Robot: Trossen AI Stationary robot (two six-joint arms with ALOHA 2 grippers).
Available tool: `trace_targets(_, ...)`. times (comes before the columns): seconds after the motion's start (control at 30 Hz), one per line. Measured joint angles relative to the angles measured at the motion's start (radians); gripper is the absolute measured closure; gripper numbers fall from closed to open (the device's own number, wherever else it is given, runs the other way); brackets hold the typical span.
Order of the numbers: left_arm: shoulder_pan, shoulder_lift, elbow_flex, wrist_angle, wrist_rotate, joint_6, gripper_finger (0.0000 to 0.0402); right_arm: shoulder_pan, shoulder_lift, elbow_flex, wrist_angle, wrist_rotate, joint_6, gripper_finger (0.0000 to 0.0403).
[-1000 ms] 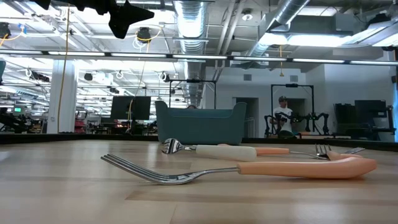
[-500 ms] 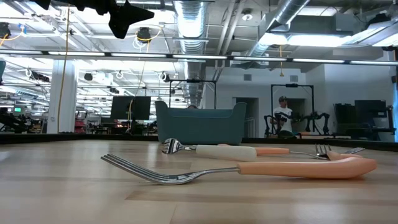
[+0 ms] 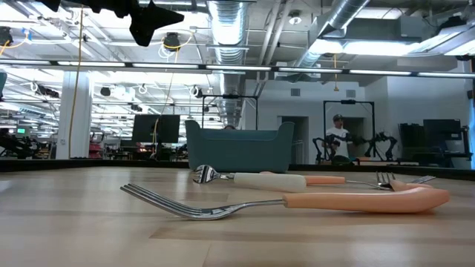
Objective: Sort silverware by color (type)
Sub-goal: Put the orange fork into the orange bin
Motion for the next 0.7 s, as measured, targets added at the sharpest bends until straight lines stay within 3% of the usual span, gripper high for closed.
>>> trace_targets(0.7,0.000,0.000,0.000,0.001,0.000,0.008,0.0167,0.000,0.000,-0.001,0.005,0.003,0.078,0.0354)
